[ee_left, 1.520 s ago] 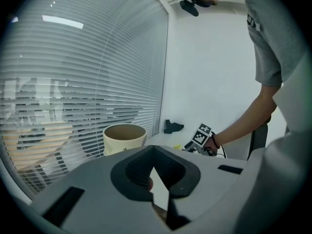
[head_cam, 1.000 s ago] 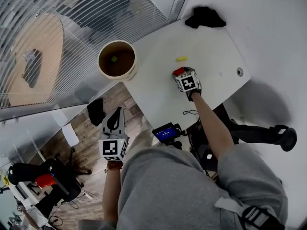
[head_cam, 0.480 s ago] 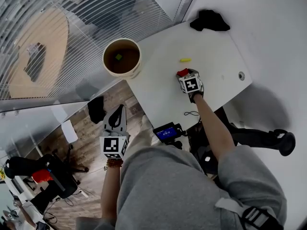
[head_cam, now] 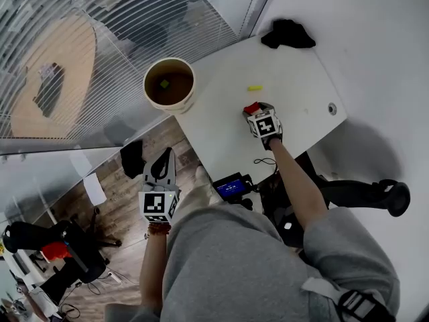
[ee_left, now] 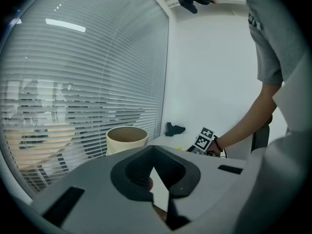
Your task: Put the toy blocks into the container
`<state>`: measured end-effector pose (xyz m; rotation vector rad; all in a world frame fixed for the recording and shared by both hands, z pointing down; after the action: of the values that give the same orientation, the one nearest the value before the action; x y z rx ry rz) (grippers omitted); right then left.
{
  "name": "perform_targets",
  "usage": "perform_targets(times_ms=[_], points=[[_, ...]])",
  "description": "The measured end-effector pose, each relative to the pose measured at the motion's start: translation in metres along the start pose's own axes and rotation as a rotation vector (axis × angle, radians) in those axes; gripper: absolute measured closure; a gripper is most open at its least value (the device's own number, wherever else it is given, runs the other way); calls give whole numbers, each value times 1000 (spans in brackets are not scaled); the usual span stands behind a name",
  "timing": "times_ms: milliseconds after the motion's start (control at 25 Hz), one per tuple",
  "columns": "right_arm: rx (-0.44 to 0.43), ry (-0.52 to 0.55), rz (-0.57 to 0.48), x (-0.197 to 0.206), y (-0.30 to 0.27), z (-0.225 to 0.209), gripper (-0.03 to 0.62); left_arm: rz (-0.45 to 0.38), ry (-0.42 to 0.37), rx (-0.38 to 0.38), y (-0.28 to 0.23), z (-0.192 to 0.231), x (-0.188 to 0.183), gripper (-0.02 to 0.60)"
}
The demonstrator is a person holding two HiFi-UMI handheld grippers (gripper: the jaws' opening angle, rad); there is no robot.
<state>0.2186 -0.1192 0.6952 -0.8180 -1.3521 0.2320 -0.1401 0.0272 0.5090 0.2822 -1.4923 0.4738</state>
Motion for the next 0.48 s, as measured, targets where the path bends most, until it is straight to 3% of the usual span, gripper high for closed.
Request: perform_targets(times_ms=[480], points=[[-59, 44, -52, -8, 30, 32, 288, -28, -7, 18, 4, 5, -6, 574]])
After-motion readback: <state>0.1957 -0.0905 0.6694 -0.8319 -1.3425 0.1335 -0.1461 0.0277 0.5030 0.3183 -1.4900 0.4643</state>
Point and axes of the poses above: the fingertips, and each gripper's own axes: y backward along the fingers, z to its left, x out of its underside, the point moved 8 cm from there along y, backward along the fingers, and after that the axes turned 15 degrees about -z, right-handed, at the moved point
